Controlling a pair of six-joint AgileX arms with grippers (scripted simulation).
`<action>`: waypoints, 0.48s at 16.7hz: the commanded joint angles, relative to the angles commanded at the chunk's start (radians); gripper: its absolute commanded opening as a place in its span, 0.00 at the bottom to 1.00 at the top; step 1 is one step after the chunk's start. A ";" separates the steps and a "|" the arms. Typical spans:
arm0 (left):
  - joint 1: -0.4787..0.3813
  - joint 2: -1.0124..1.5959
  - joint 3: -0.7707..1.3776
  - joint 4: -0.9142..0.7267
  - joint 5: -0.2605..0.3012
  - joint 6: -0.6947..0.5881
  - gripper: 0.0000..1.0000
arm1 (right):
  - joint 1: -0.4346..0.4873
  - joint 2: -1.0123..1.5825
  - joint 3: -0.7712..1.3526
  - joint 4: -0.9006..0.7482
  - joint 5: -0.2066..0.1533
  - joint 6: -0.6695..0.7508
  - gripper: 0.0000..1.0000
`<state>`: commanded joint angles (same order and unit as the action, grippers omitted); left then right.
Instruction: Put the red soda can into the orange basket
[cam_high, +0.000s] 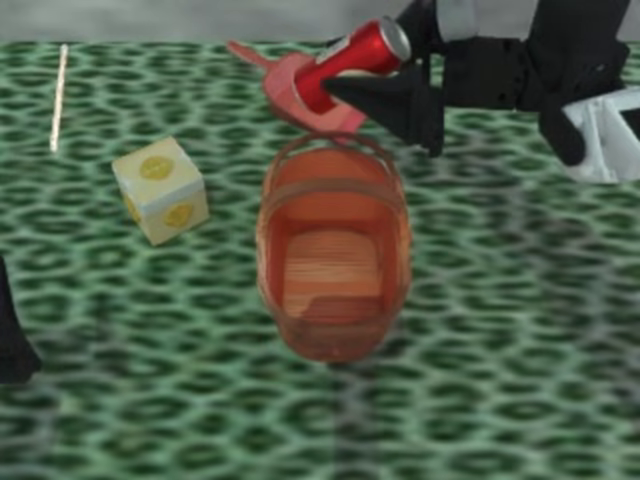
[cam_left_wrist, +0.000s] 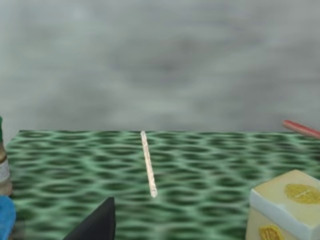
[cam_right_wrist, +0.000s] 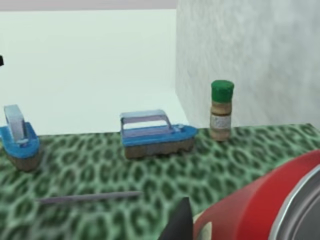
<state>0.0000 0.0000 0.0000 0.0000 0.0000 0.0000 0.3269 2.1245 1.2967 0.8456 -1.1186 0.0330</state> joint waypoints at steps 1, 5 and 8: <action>0.000 0.000 0.000 0.000 0.000 0.000 1.00 | 0.000 0.030 -0.010 0.044 0.001 -0.001 0.00; 0.000 0.000 0.000 0.000 0.000 0.000 1.00 | 0.006 0.143 -0.058 0.215 0.003 -0.004 0.00; 0.000 0.000 0.000 0.000 0.000 0.000 1.00 | 0.007 0.170 -0.071 0.245 0.005 -0.004 0.00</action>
<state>0.0000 0.0000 0.0000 0.0000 0.0000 0.0000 0.3340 2.2940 1.2254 1.0910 -1.1133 0.0288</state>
